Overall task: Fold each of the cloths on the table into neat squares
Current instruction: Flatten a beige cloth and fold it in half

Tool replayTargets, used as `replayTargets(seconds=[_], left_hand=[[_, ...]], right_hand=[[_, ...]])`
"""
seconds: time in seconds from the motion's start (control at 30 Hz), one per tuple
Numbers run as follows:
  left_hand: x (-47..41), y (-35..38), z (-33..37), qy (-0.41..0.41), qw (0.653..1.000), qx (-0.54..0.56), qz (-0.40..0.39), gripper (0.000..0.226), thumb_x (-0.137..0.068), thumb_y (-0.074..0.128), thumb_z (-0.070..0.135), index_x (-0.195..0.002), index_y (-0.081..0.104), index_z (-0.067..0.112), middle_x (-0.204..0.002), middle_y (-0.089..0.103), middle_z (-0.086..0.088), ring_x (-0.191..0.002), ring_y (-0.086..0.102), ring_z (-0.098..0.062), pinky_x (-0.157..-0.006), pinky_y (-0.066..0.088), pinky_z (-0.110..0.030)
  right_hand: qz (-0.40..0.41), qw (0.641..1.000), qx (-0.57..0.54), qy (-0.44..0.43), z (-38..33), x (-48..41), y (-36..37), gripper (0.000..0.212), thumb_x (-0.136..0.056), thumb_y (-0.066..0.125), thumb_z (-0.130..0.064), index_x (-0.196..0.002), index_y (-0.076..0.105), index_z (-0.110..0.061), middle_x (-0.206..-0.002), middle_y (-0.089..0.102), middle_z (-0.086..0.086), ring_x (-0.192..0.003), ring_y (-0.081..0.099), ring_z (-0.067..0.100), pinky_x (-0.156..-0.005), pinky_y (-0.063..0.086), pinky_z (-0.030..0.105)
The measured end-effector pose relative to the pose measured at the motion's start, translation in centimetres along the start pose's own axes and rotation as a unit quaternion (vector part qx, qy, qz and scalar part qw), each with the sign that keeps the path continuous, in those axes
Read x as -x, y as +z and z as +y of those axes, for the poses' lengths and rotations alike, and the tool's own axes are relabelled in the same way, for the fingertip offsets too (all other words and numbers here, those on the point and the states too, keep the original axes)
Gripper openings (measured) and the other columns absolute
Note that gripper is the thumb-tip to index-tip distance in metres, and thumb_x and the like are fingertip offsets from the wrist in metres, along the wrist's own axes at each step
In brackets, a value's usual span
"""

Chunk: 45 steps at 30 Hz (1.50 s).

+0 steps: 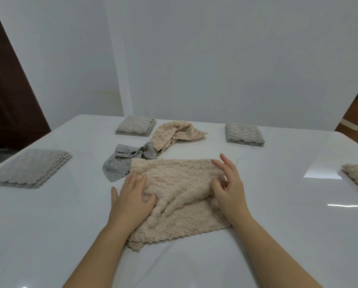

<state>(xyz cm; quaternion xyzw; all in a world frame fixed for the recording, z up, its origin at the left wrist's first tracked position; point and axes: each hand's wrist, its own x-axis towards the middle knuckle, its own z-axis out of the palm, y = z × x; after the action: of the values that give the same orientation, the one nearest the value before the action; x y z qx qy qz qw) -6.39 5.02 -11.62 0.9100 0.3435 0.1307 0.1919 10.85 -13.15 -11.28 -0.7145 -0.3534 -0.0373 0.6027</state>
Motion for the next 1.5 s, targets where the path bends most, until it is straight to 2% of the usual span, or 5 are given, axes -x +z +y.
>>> replayTargets(seconds=[0.33, 0.63, 0.93, 1.23, 1.5], left_hand=[[1.1, -1.0, 0.4, -0.031, 0.971, 0.113, 0.21, 0.015, -0.088, 0.064, 0.029, -0.076, 0.054, 0.029, -0.06, 0.056, 0.011, -0.065, 0.055, -0.013, -0.061, 0.045, -0.031], [0.5, -1.9, -0.9, -0.144, 0.981, -0.047, 0.118, 0.038, -0.086, 0.05, 0.055, -0.068, 0.053, 0.022, -0.065, 0.059, 0.009, -0.064, 0.05, -0.008, -0.08, 0.036, -0.036], [-0.4, -2.7, -0.6, -0.099, 0.923, 0.368, 0.049, 0.02, -0.094, 0.057, 0.039, -0.09, 0.057, 0.02, -0.082, 0.064, 0.0, -0.074, 0.06, -0.022, -0.061, 0.043, -0.034], [2.3, -2.9, -0.3, -0.026, 0.982, 0.025, 0.186, 0.042, -0.093, 0.053, 0.032, -0.13, 0.047, 0.015, -0.13, 0.052, -0.003, -0.114, 0.052, -0.023, -0.086, 0.045, -0.039], [2.5, 1.6, 2.2, 0.133, 0.981, -0.12, -0.073, 0.074, -0.094, 0.017, 0.066, -0.155, -0.002, 0.029, -0.162, -0.015, 0.002, -0.147, -0.02, -0.015, -0.12, -0.01, -0.046]], right_hand=[[0.041, 0.99, 0.095, 0.094, -0.2, 0.3, -0.2, 0.051, -0.09, 0.051, -0.007, -0.139, 0.046, -0.02, -0.148, 0.029, -0.007, -0.103, 0.054, 0.002, -0.093, 0.047, 0.034], [0.014, 0.995, 0.058, 0.076, -0.7, 0.3, 0.0, 0.044, -0.093, 0.049, -0.007, -0.132, 0.045, -0.027, -0.139, 0.034, -0.006, -0.096, 0.055, 0.002, -0.085, 0.045, 0.019], [0.02, 0.988, 0.09, 0.127, -0.8, -0.4, -1.2, 0.067, -0.08, 0.033, 0.018, -0.131, 0.051, -0.022, -0.132, 0.037, 0.001, -0.083, 0.062, 0.007, -0.084, 0.046, 0.019], [-0.089, 0.928, 0.362, -0.019, -2.5, 0.9, -1.2, 0.047, -0.1, 0.035, -0.026, -0.147, 0.036, -0.017, -0.159, 0.024, 0.006, -0.145, 0.022, 0.025, -0.117, 0.021, 0.044], [-0.352, 0.824, 0.444, 0.023, -1.9, 3.2, 1.3, 0.081, -0.088, 0.009, -0.072, -0.156, -0.003, -0.029, -0.163, -0.016, -0.001, -0.148, -0.02, 0.024, -0.118, -0.011, 0.053]])
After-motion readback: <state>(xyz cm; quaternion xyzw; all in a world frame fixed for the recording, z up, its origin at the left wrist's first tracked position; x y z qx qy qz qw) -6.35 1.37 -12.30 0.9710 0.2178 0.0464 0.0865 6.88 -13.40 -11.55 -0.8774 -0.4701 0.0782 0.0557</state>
